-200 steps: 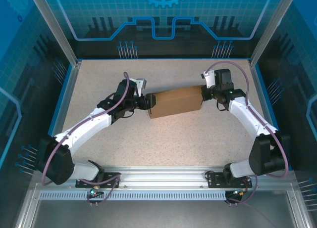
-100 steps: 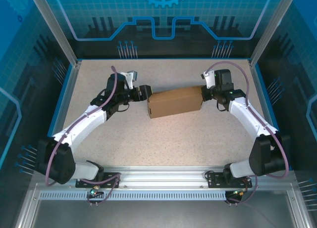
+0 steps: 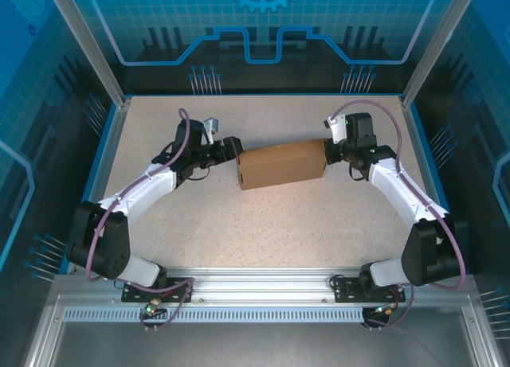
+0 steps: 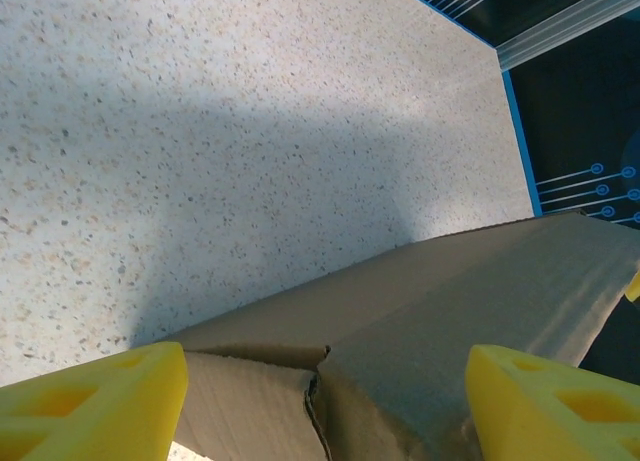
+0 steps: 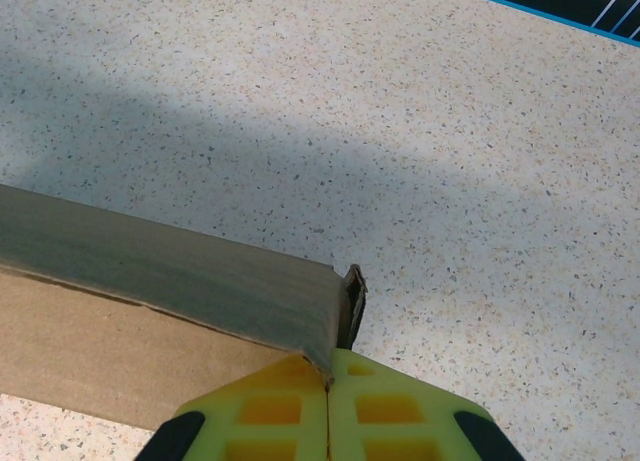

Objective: Fold the paper box

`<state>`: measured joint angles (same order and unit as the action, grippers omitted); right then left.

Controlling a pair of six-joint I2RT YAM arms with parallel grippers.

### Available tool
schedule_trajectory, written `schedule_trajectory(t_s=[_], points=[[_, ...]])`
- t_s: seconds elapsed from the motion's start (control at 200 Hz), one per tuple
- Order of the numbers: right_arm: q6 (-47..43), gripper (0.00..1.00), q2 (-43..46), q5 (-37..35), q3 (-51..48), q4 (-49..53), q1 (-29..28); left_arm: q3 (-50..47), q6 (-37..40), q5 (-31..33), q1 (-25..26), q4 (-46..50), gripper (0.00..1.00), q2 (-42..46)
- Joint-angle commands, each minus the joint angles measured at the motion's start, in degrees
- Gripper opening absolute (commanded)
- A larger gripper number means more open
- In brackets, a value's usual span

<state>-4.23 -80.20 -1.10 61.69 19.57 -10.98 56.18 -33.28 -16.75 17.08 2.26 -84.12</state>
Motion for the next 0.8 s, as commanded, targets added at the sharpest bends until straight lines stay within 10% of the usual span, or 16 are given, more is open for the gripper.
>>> schedule_trajectory(t_s=[0.0,0.795], points=[[0.5,0.07,0.4,1.0,-1.2,2.0,-1.1,-2.2,-1.1,-2.2,-0.2,-0.5,0.73,-1.1],[-0.3,0.53,6.3,1.4,3.3,8.4,-1.3,-4.1,-0.6,-2.4,0.0,-0.4,0.70,-1.6]])
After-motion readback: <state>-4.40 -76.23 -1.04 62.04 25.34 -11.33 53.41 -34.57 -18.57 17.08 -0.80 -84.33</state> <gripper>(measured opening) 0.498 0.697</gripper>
